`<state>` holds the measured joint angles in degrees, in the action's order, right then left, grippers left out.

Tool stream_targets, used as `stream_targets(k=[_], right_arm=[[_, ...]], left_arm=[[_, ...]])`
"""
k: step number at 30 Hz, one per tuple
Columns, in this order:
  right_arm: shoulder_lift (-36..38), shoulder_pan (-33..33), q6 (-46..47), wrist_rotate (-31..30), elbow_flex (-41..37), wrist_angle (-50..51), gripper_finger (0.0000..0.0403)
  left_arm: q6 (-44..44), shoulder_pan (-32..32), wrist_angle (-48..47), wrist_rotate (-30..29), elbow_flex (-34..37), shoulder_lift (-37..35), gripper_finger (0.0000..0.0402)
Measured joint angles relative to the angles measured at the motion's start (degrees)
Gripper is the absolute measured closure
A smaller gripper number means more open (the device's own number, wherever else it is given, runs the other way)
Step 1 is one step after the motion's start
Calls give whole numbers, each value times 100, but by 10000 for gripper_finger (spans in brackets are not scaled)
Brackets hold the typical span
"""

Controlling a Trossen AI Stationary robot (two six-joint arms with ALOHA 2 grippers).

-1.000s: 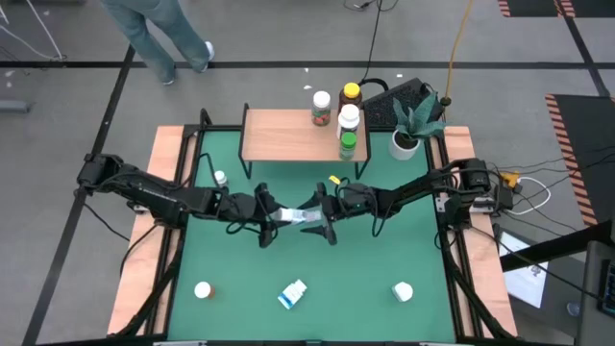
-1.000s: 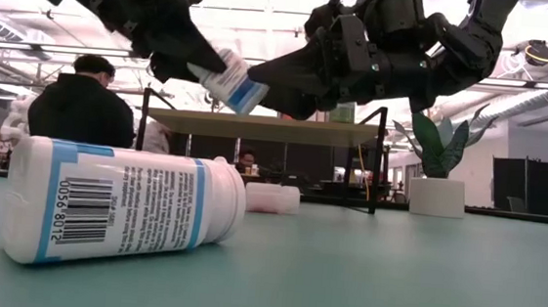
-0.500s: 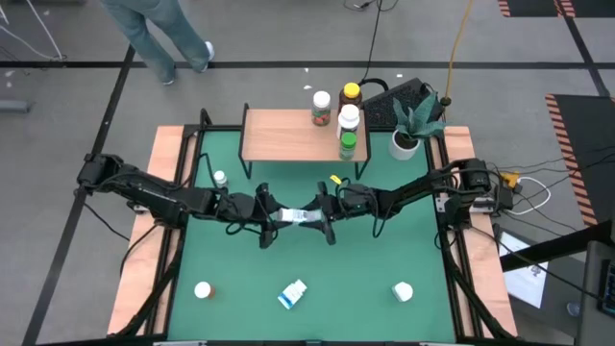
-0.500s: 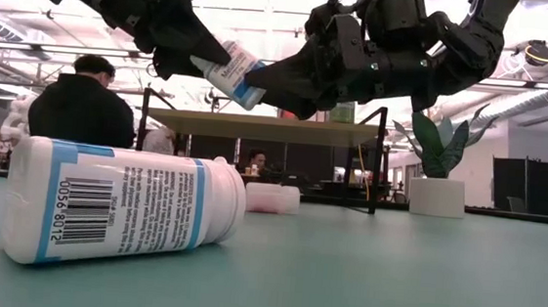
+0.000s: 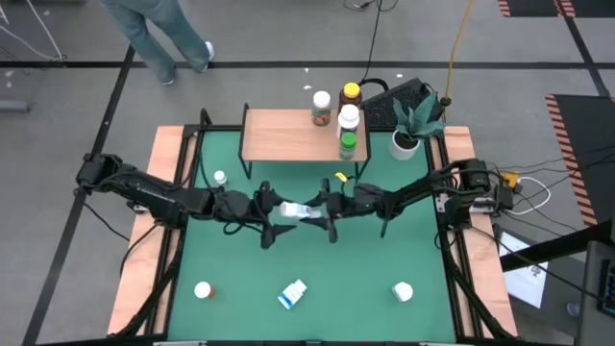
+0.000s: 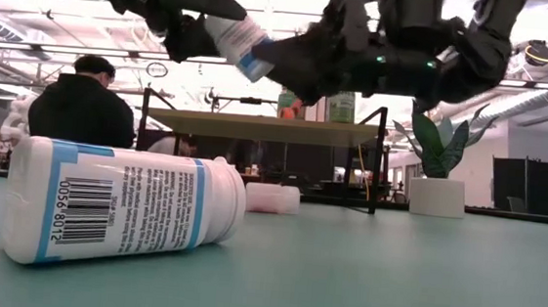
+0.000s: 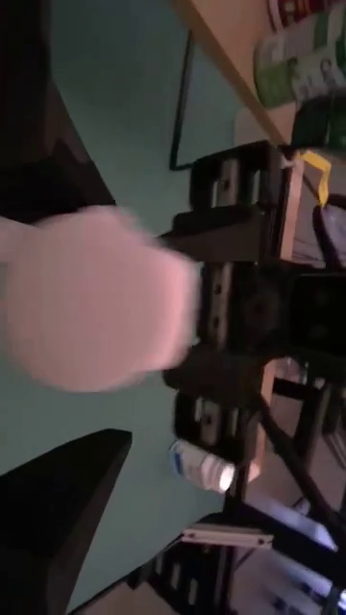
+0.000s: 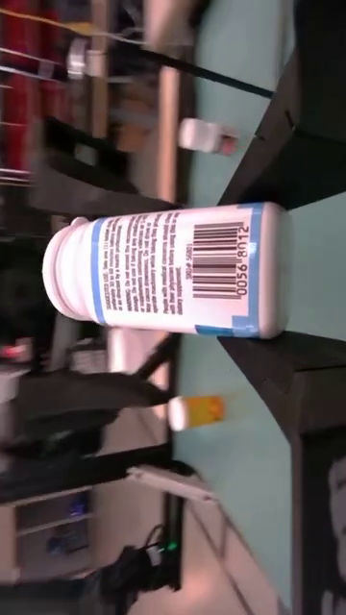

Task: Pick and place medicine bottles onto shelf by color
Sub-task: Put the top left blue white medicine bottle on the shelf

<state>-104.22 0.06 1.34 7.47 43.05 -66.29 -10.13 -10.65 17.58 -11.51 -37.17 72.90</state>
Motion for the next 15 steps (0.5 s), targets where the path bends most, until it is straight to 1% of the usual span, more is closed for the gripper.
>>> stream_targets(k=[4,7,9,11,12,15], right_arm=[[75,3,-54,-1,-527,-1302,240],[79,-14,-10,16,-844,-2210,238],[98,-14,19,136,-896,-2365,233],[101,-5,6,161,-846,-2347,232],[105,4,-9,176,-823,-2349,232],[105,57,-170,161,-728,-2362,234]], left_arm=[[289,-65,-105,11,0,2,60],[591,-57,320,-204,0,2,67],[797,-15,923,-328,0,48,73],[1011,81,1672,-295,-1,221,80],[1117,134,1986,-191,0,342,83],[1430,286,2783,375,0,782,89]])
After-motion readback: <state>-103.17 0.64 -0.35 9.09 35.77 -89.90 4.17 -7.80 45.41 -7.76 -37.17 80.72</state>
